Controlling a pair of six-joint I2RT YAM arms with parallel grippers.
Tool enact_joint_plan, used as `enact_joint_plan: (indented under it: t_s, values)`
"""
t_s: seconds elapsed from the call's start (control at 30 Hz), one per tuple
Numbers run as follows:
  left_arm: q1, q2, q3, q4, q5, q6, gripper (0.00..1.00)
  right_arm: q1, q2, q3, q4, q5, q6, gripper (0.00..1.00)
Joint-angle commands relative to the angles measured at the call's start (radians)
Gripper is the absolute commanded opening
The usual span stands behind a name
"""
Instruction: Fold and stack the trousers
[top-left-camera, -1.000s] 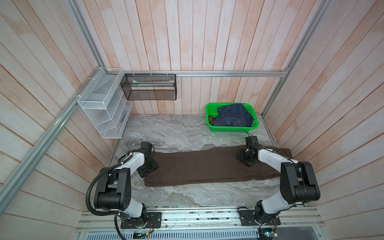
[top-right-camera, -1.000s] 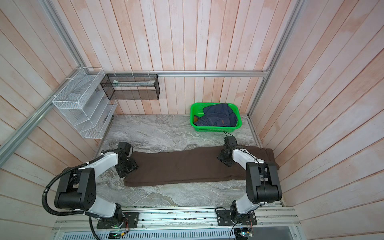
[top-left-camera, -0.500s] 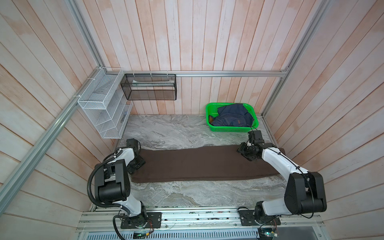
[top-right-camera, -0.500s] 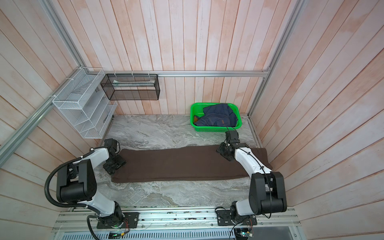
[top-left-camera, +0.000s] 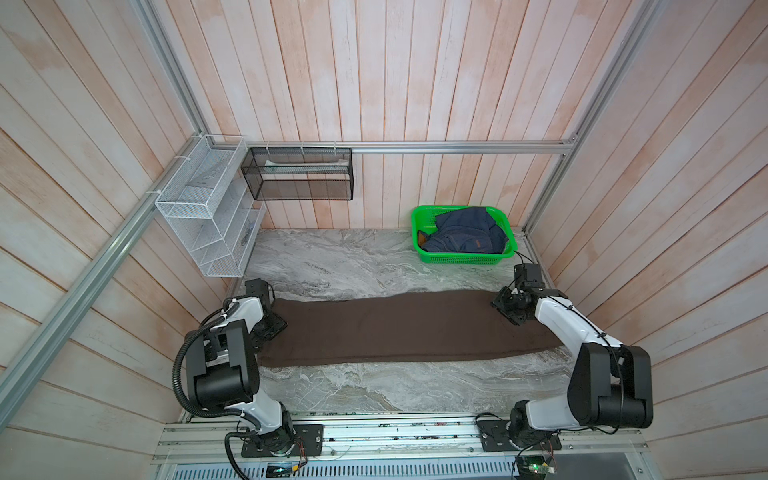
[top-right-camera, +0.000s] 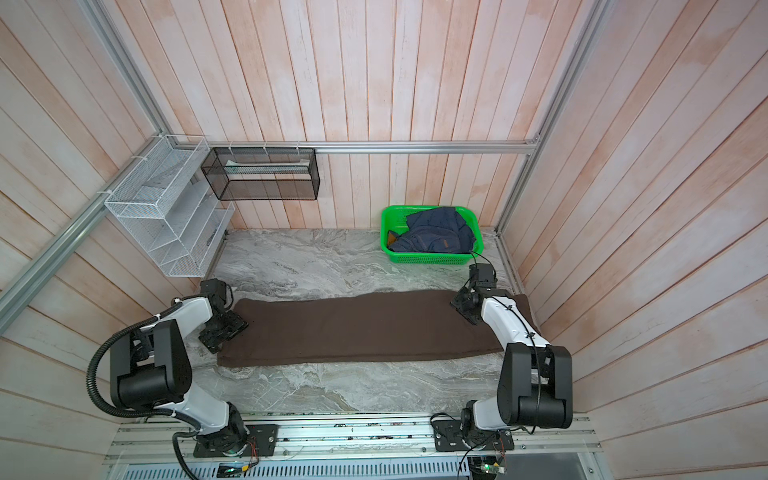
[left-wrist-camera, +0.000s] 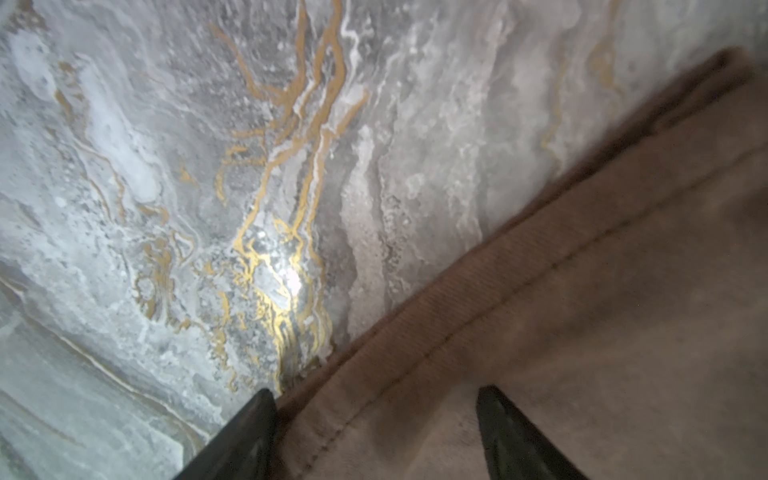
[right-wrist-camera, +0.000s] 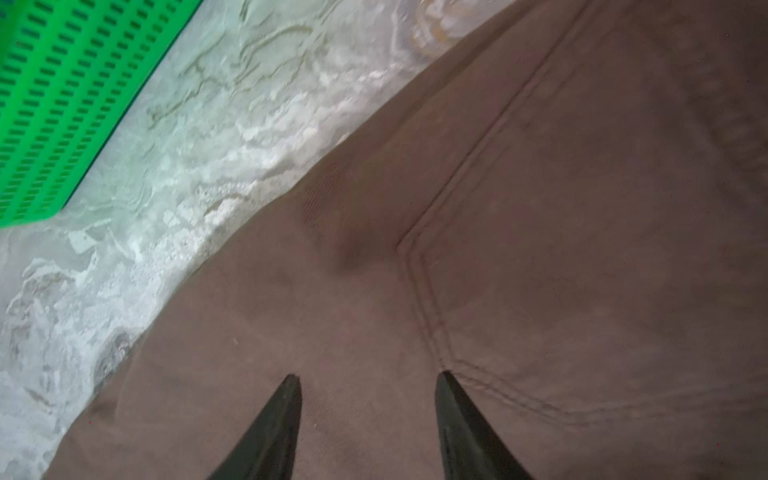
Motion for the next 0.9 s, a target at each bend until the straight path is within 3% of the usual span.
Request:
enact_joint_plan:
  t_s: [0.0, 0.1, 0.33, 0.63, 0.87]
  values:
    - [0.005, -0.063, 0.011, -0.060, 0.016, 0.009, 0.87, 0.103, 0.014, 0.009, 0.030, -0.033, 0.001, 0.52]
    - [0.006, -0.099, 0.039, -0.106, -0.005, 0.017, 1.00, 0.220, 0.044, 0.031, 0.031, -0.050, 0.027, 0.52]
    - [0.026, -0.089, 0.067, -0.135, -0.010, 0.061, 1.00, 0.475, 0.143, 0.050, 0.091, -0.065, 0.093, 0.49]
    - [0.039, -0.039, 0.138, -0.129, 0.070, 0.178, 1.00, 0.503, 0.237, -0.002, 0.161, -0.062, 0.091, 0.44]
    - [0.041, -0.018, 0.211, -0.148, 0.043, 0.277, 1.00, 0.502, 0.253, -0.004, 0.161, -0.034, 0.081, 0.43]
